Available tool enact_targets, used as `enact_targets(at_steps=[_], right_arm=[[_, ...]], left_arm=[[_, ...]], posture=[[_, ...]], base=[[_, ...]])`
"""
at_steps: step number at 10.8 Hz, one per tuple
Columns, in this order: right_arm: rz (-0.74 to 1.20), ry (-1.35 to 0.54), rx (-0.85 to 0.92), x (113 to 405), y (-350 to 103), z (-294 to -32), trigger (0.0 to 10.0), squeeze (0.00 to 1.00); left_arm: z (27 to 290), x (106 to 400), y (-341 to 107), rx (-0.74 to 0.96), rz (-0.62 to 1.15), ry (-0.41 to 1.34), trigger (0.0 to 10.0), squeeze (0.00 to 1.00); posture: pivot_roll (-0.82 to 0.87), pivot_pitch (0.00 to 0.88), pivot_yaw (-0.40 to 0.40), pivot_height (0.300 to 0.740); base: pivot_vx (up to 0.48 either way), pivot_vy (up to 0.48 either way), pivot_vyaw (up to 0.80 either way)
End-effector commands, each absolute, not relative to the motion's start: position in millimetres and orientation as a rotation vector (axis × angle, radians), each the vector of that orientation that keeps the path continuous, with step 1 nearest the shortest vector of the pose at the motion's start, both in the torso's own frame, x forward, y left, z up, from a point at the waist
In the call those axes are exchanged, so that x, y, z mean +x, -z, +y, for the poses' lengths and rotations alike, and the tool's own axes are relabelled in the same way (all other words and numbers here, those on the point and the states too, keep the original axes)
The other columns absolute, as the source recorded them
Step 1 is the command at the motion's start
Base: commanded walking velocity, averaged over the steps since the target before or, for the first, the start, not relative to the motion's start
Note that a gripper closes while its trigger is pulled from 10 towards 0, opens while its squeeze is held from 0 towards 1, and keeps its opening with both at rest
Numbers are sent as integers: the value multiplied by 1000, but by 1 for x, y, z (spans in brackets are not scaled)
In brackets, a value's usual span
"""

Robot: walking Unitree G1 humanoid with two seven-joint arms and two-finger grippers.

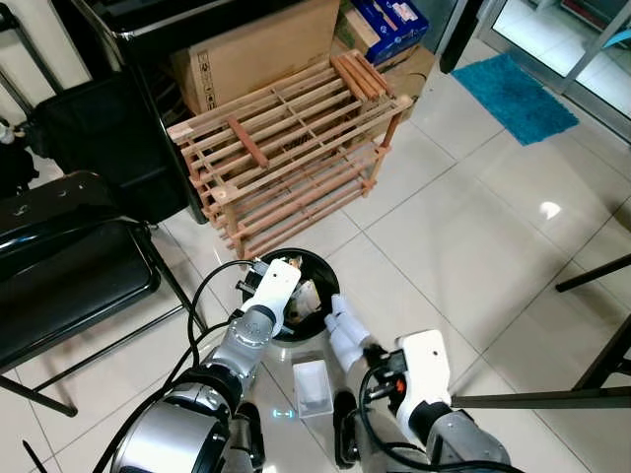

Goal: Picking trash to rubbish bin

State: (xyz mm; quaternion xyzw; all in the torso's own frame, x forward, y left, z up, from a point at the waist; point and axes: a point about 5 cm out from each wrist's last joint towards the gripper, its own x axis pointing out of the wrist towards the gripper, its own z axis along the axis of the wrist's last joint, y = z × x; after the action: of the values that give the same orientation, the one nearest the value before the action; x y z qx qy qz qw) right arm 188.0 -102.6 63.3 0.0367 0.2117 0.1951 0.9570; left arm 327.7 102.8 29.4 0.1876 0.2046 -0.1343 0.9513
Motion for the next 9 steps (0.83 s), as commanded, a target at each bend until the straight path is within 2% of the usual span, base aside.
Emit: enact_targets(at_steps=[1, 5, 6, 7, 8, 9], right_arm=[[455, -406, 64, 183, -58, -103, 10000, 0], [418, -396, 64, 179, -69, -104, 10000, 0], [420, -387, 60, 176, -69, -106, 10000, 0], [419, -382, 61, 175, -70, -107, 10000, 0], [410, -375, 58, 175, -72, -108, 10000, 0], [401, -371, 58, 175, -74, -109, 10000, 0]], left_arm=[[103, 316, -15, 405, 471, 281, 10000, 0], [109, 306, -3, 448, 522, 300, 10000, 0], [106, 307, -4, 454, 510, 311, 10000, 82], [105, 308, -5, 464, 501, 314, 10000, 588], [105, 309, -7, 472, 487, 310, 10000, 1000], [105, 311, -9, 477, 475, 301, 10000, 1000]], posture=[[-118, 309, -91, 740], [-144, 315, -93, 740], [-148, 315, -92, 740], [-151, 313, -89, 740], [-153, 310, -89, 740], [-155, 309, -89, 740]], base=[[0, 0, 0], [0, 0, 0], [0, 0, 0], [0, 0, 0], [0, 0, 0], [0, 0, 0]])
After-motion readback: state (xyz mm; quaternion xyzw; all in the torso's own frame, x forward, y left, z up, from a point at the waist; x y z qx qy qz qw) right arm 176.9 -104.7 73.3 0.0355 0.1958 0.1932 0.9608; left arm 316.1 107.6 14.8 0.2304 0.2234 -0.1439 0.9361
